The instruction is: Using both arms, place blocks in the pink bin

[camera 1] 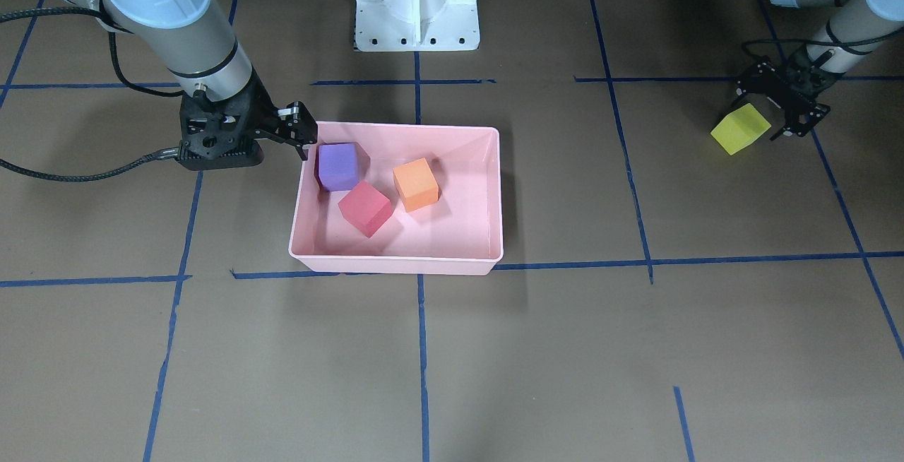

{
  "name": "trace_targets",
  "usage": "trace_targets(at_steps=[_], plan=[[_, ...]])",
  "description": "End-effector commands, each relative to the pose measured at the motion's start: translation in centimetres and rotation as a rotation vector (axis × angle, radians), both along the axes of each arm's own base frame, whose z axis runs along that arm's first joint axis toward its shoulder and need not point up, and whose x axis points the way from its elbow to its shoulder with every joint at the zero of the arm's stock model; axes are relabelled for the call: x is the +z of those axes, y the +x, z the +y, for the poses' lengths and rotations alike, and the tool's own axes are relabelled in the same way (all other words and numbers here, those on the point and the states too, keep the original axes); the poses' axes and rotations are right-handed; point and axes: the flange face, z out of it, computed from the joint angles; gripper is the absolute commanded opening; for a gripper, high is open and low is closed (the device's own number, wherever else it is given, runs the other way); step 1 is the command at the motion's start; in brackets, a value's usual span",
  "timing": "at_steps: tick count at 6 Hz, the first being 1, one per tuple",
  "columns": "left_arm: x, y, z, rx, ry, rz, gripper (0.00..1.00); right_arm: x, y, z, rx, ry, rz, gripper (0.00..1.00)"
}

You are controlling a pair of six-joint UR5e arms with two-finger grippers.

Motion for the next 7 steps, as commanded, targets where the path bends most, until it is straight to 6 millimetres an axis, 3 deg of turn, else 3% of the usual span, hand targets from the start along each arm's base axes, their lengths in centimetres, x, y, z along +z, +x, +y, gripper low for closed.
trace_targets(at_steps=[1,2,3,4,5,6,7], plan=[[1.4,2.0,-0.4,0.028,-0.024,-0.014,1.0,0.1,-0.1,0.0,-0.001,-0.002,0.002,1.0],[1.7,2.8,-0.7,0.039,-0.028,-0.016,1.0,0.1,-0.1,0.0,-0.001,-0.002,0.002,1.0],[1.8,2.9,-0.8,0.035,-0.039,-0.018,0.84,0.1,-0.1,0.0,-0.001,-0.002,0.002,1.0],[1.6,3.0,-0.8,0.016,-0.062,-0.014,0.47,0.1,-0.1,0.0,-0.001,-0.002,0.002,1.0],[0.3,3.5,-0.7,0.049,-0.111,0.023,0.45,-0.1,0.0,0.0,-0.007,0.007,-0.002,1.0],[-2.2,3.6,-1.4,0.049,-0.122,0.032,0.45,-0.2,1.0,-0.5,-0.019,0.02,-0.012,1.0],[-6.5,2.6,-3.2,0.003,-0.137,0.018,0.45,0.7,2.7,-1.3,-0.042,0.024,-0.022,1.0]])
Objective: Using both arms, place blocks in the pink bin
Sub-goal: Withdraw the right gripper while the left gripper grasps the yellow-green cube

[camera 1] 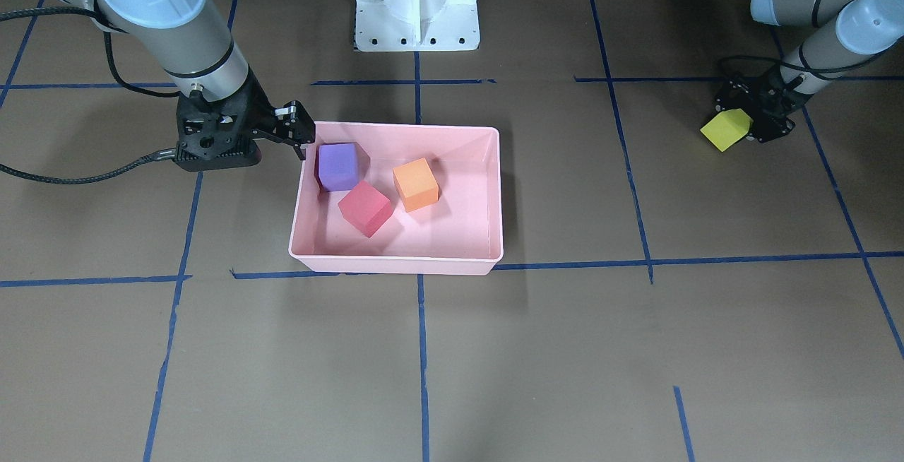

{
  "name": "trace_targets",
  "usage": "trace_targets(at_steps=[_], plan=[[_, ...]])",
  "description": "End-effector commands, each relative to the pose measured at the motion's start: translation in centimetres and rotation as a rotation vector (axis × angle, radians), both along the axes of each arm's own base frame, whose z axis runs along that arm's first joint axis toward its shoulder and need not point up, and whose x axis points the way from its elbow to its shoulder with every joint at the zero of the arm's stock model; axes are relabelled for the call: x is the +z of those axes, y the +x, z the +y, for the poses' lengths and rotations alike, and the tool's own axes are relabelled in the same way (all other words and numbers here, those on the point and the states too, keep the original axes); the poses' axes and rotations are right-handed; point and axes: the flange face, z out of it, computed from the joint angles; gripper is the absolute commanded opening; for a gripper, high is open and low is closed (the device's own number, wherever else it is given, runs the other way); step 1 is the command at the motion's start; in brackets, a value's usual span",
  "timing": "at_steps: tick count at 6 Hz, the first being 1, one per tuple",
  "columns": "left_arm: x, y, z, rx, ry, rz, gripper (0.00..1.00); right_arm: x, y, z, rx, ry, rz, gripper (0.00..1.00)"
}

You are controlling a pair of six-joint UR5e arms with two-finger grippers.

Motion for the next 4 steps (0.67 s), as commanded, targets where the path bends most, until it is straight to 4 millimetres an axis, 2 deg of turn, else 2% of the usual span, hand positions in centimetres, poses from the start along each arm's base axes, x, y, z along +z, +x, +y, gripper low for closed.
trace_targets(at_steps=[1,2,3,4], plan=[[-9.9,-1.7,-4.6,-0.089,-0.023,-0.01,0.46,1.4,2.7,-1.5,-0.052,0.049,-0.004,1.0],[-16.5,-0.6,-6.8,-0.121,-0.071,-0.03,0.46,3.9,4.8,-2.4,-0.094,0.078,0.018,1.0],[-22.6,1.4,-9.3,-0.183,-0.129,-0.036,0.46,6.7,7.6,-3.3,-0.146,0.136,0.048,1.0],[-28.9,3.4,-11.5,-0.267,-0.169,-0.069,0.46,9.4,10.9,-4.3,-0.193,0.188,0.073,1.0]])
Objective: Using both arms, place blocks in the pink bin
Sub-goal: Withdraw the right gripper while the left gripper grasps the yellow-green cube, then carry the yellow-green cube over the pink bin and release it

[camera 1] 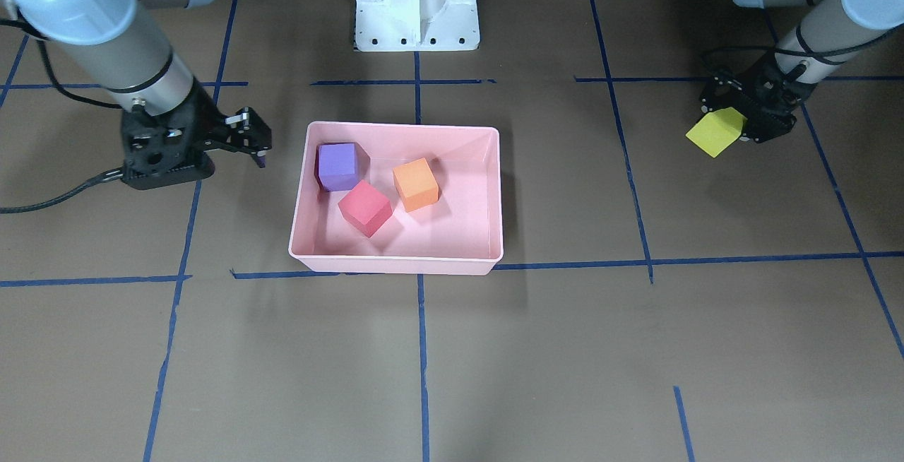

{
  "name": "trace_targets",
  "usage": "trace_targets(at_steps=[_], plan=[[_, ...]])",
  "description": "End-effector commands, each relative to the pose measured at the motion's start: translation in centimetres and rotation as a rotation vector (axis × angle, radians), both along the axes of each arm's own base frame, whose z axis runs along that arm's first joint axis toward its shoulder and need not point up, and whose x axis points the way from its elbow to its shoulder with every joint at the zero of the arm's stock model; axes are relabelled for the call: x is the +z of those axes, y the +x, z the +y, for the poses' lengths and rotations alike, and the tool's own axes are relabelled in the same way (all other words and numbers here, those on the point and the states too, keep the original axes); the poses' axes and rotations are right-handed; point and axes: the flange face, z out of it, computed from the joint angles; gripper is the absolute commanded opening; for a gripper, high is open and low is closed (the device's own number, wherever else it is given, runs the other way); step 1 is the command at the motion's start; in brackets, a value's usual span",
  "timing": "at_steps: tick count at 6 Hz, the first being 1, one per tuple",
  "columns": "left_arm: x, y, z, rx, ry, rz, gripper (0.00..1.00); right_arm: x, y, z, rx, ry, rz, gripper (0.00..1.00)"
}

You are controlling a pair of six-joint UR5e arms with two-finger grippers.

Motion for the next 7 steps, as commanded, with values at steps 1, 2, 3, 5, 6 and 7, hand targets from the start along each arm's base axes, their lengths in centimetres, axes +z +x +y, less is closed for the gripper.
trace_targets(at_steps=[1,2,3,5,6,7], plan=[[-12.5,7.5,-0.5,-0.105,-0.152,-0.043,0.46,6.6,7.4,-1.2,-0.115,0.098,0.034,1.0],[-17.6,13.9,-0.4,-0.186,-0.237,-0.053,0.46,10.2,12.1,-0.9,-0.152,0.131,0.043,1.0],[-22.8,20.3,-2.3,-0.235,-0.291,-0.073,0.46,13.8,16.3,0.3,-0.202,0.177,0.063,1.0],[-28.3,27.1,-5.6,-0.262,-0.352,-0.084,0.48,20.1,24.7,4.4,-0.236,0.209,0.095,1.0],[-28.4,27.8,-6.3,-0.261,-0.355,-0.089,0.58,21.7,26.8,5.8,-0.22,0.194,0.101,1.0],[-28.4,27.7,-6.4,-0.261,-0.359,-0.091,1.0,22.6,28.3,6.4,-0.191,0.172,0.103,1.0]])
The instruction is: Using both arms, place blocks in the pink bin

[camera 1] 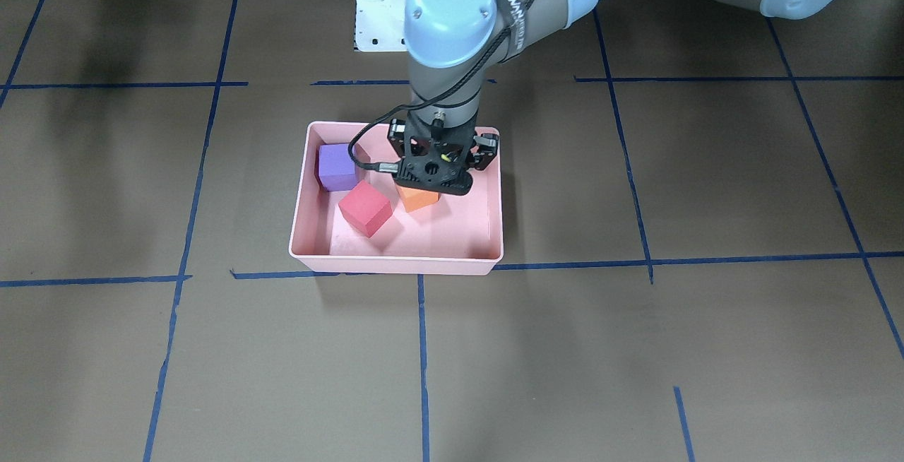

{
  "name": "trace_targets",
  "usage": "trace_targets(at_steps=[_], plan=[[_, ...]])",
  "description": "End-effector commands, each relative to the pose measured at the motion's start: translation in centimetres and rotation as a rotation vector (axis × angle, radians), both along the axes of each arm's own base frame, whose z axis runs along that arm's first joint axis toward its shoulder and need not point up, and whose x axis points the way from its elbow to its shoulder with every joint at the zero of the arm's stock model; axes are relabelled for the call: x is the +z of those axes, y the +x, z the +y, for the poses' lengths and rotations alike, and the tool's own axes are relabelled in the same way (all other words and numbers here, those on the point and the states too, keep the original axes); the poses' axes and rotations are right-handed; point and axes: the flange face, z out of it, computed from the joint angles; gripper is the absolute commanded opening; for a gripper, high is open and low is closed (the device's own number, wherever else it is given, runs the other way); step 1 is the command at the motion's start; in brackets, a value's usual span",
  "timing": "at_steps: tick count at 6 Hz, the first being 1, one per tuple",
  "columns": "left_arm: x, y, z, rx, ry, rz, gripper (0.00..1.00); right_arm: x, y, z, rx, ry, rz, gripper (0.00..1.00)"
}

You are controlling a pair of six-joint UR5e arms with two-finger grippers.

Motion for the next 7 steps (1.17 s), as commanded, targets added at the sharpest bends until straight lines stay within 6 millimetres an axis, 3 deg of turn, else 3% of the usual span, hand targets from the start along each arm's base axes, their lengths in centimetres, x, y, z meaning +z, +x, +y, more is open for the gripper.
trace_targets(at_steps=[1,2,3,4,6,7], plan=[[-0.3,0.0,-0.4,-0.002,-0.009,-0.001,1.0,3.1,3.3,2.6,0.052,-0.057,0.011,1.0],[0.3,-0.7,-0.7,-0.01,-0.009,-0.002,1.0,5.1,5.3,4.4,0.092,-0.104,0.004,1.0],[2.0,-2.6,-0.9,-0.021,-0.003,0.001,1.0,6.1,6.9,5.3,0.126,-0.127,-0.003,1.0],[5.8,-5.3,0.4,-0.016,0.014,0.002,1.0,8.1,7.2,7.2,0.138,-0.178,-0.005,1.0],[14.4,-15.4,-0.7,0.022,0.126,-0.036,1.0,9.7,7.7,9.1,0.136,-0.203,-0.006,1.0],[19.4,-22.0,-2.0,0.069,0.155,-0.037,1.0,9.6,7.5,9.1,0.142,-0.214,-0.031,1.0]])
